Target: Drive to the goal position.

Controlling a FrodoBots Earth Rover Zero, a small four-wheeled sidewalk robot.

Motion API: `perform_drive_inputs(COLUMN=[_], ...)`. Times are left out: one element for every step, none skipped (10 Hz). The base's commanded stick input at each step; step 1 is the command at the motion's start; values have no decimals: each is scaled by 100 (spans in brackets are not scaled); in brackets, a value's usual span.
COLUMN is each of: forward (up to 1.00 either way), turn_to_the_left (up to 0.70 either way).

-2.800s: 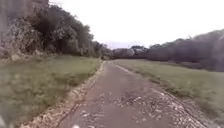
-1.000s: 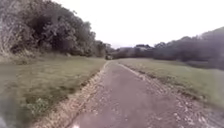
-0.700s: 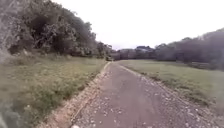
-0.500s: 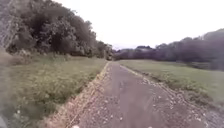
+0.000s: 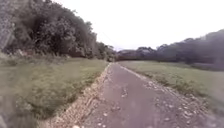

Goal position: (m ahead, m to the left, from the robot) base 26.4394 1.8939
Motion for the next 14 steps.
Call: perform_drive_inputs(forward=[70,70,70,70,70,70,70,70,70,70,70,70,70,70], turn_to_the_left=[0,0,0,0,0,0,0,0,0,0,-18,-31,-35,-35])
